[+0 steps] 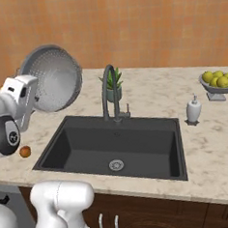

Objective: Put the colander in the sink, put the kiwi, apple, peach in the colander, and turn on the sink faucet and pour water over the colander.

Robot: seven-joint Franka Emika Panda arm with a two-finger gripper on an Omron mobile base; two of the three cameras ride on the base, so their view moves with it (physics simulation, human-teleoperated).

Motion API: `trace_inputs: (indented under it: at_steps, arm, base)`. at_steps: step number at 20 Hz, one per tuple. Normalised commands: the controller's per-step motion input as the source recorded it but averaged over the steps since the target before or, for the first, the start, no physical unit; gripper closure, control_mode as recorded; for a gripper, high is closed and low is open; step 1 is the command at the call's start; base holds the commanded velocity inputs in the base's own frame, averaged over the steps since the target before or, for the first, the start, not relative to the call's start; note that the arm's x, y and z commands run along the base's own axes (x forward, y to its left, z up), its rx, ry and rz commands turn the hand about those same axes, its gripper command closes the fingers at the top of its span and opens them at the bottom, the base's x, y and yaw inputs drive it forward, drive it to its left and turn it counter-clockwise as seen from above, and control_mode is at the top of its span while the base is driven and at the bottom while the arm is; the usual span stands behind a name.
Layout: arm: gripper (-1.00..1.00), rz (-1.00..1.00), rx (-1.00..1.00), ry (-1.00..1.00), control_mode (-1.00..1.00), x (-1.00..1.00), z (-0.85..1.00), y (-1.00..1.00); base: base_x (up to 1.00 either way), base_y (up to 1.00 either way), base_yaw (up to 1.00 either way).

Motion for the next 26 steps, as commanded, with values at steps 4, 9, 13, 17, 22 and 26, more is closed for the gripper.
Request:
trace_inputs:
  at_steps: [4, 9, 13, 17, 22, 26]
  arm:
    - [1.00, 0.32, -0.09, 0.15, -1.00, 0.05, -0.13, 0.97]
    - [1.00, 0.22, -0.18, 0.29, -1.00, 0.38, -0.51, 0.72]
    - [1.00, 0.11, -0.23, 0.37, -1.00, 0.50, -0.69, 0.48]
    - [1.00, 0.00, -0.21, 0.32, -1.00, 0.47, -0.72, 0.06]
    - [1.00, -0.11, -0.07, 0.21, -1.00, 0.39, -0.65, -0.14]
    - [1.00, -0.26, 0.08, 0.17, -1.00, 0.35, -0.61, -0.43]
  base:
    - [0.00, 0.00, 0.00]
    - [0.00, 0.00, 0.00]
    - [0.00, 0.00, 0.00]
    - [0.00, 0.00, 0.00]
    - [0.00, 0.00, 0.00]
    - [0.00, 0.00, 0.00]
